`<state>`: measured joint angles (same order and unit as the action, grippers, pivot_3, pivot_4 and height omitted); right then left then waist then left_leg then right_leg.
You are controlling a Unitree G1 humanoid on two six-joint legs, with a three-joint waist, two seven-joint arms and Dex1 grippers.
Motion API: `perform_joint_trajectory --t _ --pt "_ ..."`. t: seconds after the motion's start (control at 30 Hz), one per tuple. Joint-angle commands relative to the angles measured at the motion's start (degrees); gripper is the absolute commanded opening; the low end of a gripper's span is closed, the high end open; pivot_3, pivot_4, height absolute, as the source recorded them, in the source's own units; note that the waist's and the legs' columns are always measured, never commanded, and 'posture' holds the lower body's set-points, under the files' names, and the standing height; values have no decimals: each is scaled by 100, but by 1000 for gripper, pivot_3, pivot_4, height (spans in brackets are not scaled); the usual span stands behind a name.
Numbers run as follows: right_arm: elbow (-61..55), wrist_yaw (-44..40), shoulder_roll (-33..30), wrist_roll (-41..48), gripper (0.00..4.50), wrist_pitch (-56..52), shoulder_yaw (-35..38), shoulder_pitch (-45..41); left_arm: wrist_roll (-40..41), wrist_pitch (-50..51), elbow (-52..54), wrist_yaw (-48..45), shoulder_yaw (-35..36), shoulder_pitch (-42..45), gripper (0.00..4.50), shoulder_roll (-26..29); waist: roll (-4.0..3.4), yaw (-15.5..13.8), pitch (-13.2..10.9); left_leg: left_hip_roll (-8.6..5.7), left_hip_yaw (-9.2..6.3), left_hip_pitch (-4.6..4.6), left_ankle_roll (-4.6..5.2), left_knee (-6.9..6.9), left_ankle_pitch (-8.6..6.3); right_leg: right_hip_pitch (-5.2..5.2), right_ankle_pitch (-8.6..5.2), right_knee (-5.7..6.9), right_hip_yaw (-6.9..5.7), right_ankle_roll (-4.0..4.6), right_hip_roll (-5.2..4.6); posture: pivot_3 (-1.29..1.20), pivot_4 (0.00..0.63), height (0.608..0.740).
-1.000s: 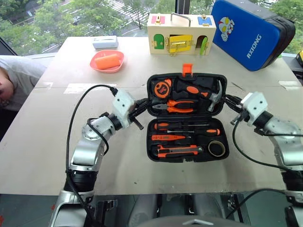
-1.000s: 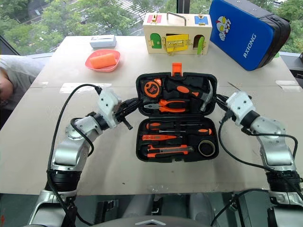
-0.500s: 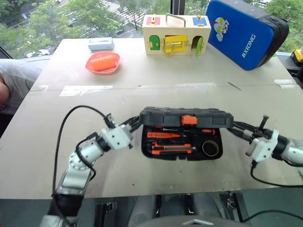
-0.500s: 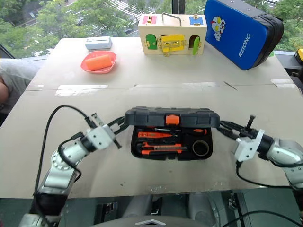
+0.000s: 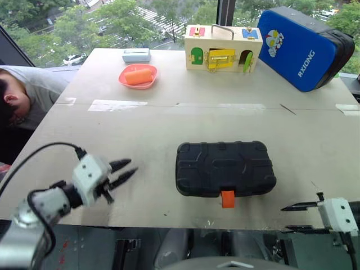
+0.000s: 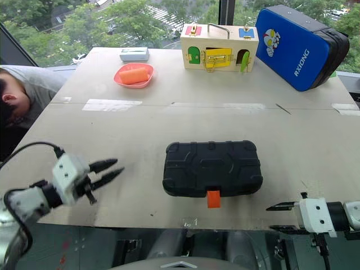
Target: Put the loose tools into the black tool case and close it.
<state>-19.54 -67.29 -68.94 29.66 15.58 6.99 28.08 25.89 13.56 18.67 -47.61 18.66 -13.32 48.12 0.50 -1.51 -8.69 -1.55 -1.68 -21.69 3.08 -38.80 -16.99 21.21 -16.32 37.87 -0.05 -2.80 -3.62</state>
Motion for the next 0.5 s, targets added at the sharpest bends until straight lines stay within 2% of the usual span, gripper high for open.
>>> perform_joint_trajectory --t 0.03,0.1,0.27,0.4,0.5 --pt "-287 95 237 122 0 -746 -229 -492 174 668 -888 -581 -845 1652 86 10 2 -23 -2 -4 -3 -2 -1 0 1 0 1 -1 -2 -2 -1 0 150 735" --pt "-223 103 462 -119 0 -947 -491 -814 -5 772 -1592 -983 -1452 2740 31 -208 6 -45 -3 -14 -25 -19 -9 -20 5 8 3 3 -27 -3 1 0 150 735" --pt "42 162 916 -650 0 -1104 -846 -1361 -598 352 -2993 -1630 -2384 4240 31 -790 11 28 1 -26 -26 -60 -31 -35 17 40 3 6 -16 -7 3 0 150 735" --pt "241 216 1220 -884 0 -1210 -921 -1721 -991 145 -3646 -2206 -2993 4745 31 -1137 11 109 0 -27 -29 -88 -32 -46 18 62 4 10 -31 -9 7 0 150 735" --pt "524 388 1488 -1109 0 -1285 -935 -2158 -1090 274 -3579 -2594 -3347 4768 31 -1249 16 164 0 -24 -31 -87 -32 -46 18 62 4 13 -26 -9 9 0 150 735"
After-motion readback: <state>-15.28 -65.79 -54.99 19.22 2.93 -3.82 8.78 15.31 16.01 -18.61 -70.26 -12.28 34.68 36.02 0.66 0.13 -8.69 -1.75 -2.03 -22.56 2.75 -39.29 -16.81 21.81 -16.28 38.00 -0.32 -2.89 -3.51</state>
